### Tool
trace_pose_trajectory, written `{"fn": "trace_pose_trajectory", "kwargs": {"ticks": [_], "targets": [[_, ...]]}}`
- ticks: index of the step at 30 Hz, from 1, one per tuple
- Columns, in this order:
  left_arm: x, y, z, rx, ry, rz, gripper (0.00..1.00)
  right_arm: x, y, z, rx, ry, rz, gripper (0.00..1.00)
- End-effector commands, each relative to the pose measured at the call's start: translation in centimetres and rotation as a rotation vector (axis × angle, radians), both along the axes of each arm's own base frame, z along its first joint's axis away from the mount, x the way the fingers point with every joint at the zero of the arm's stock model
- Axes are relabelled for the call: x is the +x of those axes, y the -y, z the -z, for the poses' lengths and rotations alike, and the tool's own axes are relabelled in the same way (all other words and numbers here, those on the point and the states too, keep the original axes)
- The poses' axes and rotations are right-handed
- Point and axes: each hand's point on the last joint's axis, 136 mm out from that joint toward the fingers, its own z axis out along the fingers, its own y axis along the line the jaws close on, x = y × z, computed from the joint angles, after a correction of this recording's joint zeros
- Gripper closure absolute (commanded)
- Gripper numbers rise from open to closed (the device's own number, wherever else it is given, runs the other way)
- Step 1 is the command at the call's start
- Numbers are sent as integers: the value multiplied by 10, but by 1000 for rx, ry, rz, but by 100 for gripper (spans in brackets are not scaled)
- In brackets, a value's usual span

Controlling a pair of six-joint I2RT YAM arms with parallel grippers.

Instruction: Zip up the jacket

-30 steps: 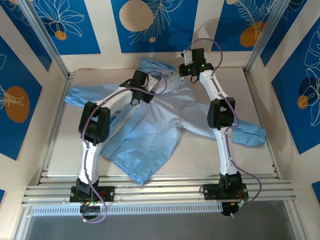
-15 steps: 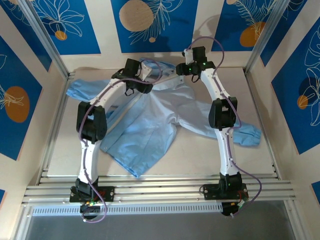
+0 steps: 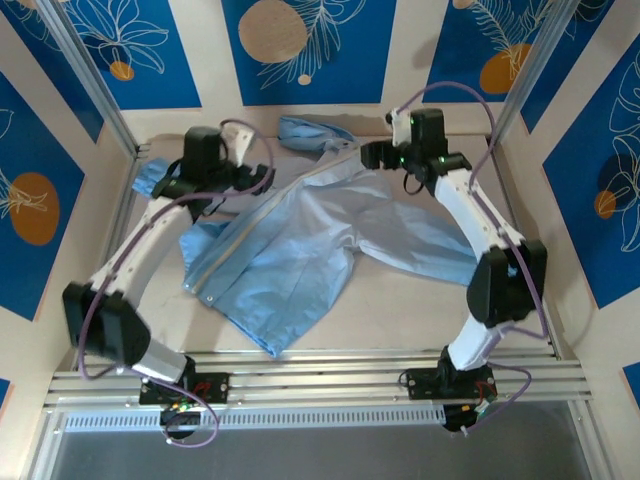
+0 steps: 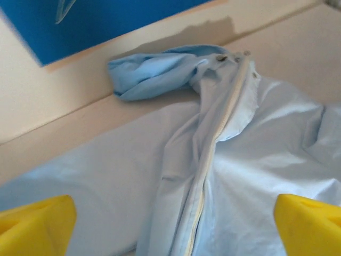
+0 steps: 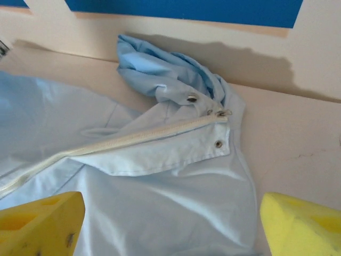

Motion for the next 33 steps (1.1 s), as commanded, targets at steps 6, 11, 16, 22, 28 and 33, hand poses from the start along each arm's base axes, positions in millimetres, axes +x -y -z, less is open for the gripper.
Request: {"fn": "trace_pose_trajectory", "kwargs": {"ticks": [6,11,16,22,28,33], "targets": [[-50,-89,31,-198,143,-316,0,-63,24,48,-122,45,166,1],[-55,-108,69,-166,295,-356,0,-100,58,74,-189,193,241,1],[-73,-115,100,-119,367,-363,0,-126,105,96,-147,121,354,1],[-97,-142,134,43,315,-463,0,-128,119,93,-25,231,354,1],[-94,-161,154,80,290,-562,0,-111,108,115,-11,259,259,1],[-76,-148,158,23,298,-509,0,-103,106,131,-19,295,247,1]]}}
